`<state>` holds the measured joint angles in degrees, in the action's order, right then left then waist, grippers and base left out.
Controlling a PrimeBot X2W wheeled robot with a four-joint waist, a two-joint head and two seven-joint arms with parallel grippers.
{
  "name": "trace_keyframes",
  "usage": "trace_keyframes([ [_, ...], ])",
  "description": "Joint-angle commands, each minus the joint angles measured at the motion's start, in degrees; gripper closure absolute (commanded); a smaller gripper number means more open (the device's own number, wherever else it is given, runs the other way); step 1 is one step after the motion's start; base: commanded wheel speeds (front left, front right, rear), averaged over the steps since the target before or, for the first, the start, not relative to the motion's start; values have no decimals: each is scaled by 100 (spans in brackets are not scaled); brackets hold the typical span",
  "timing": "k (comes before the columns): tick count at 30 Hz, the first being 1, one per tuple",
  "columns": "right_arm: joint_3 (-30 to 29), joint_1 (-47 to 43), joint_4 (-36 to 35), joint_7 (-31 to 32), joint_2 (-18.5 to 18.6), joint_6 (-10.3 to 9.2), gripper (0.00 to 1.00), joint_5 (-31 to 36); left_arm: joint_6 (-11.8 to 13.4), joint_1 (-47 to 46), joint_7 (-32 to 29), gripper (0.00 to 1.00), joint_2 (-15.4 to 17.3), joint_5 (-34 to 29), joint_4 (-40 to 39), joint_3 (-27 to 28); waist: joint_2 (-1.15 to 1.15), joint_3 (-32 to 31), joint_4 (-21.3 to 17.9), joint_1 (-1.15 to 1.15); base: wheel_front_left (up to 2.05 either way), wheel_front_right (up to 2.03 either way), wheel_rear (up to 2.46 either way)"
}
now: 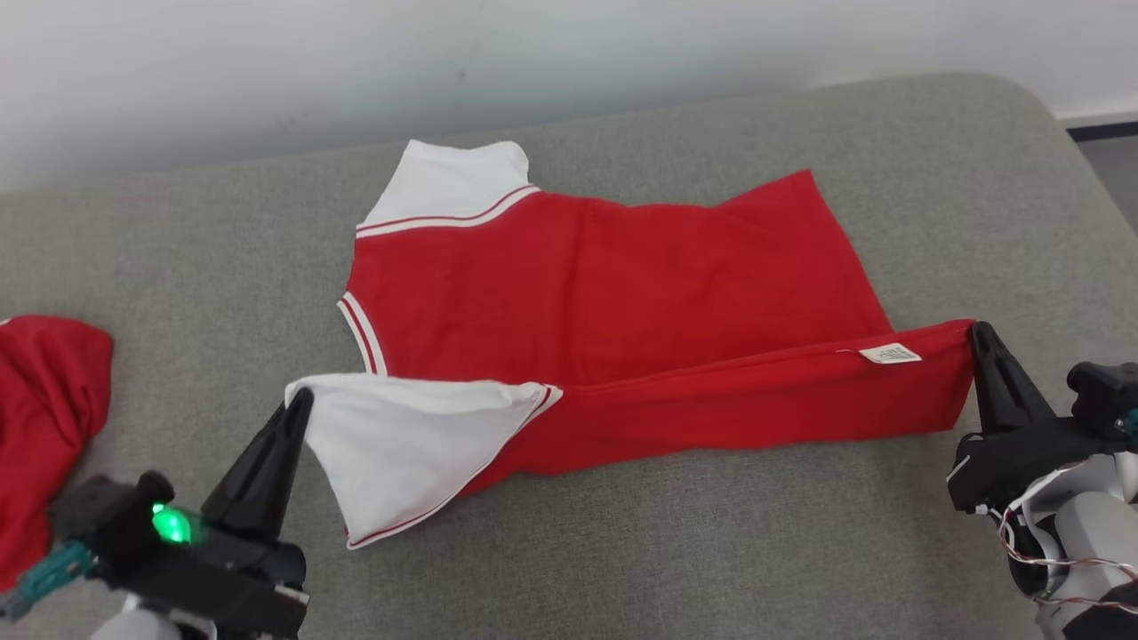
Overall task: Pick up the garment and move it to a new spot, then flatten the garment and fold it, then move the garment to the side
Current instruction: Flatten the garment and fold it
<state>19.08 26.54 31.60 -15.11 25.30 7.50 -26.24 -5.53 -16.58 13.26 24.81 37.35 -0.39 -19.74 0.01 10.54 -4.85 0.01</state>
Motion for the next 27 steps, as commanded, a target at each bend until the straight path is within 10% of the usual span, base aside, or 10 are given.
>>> trace_keyframes([
  [1, -30, 88, 64, 0, -52, -2, 100, 83, -58, -159, 57, 100, 30, -78, 105, -38, -1, 161, 28, -1, 0, 0, 0],
  [15, -243, 609, 508, 0, -361, -2, 100, 510, -187, -1360, 200, 100, -68, -1014, 1280, -535, -1, 721, 81, -1, 0, 0, 0],
  [17, -258, 634, 600, 0, -428, -2, 100, 542, -189, -1455, 200, 73, -90, -1076, 1434, -584, -1, 742, 70, -1, 0, 0, 0],
  [18, -264, 646, 634, 0, -459, -2, 100, 559, -191, -1484, 201, 53, -107, -1090, 1482, -601, -1, 743, 64, -1, 0, 0, 0],
  [19, -284, 662, 658, 0, -488, -2, 100, 553, -191, -1519, 201, 11, -140, -1121, 1492, -566, -1, 741, 59, -1, 0, 0, 0],
  [20, -308, 674, 679, 0, -502, -2, 100, 554, -193, -1514, 200, 0, -177, -1125, 1504, -537, -1, 733, 56, -1, 0, 0, 0],
  [22, -405, 641, 645, 0, -547, -2, 2, 577, -193, -1434, 202, 0, -229, -1160, 1489, -452, -1, 686, 52, -1, 0, 0, 0],
  [27, -698, 354, 365, 1, -583, -2, 0, 675, -193, -1068, 201, 0, -346, -1140, 1301, -146, -1, 533, 48, -1, 0, 0, 0],
])
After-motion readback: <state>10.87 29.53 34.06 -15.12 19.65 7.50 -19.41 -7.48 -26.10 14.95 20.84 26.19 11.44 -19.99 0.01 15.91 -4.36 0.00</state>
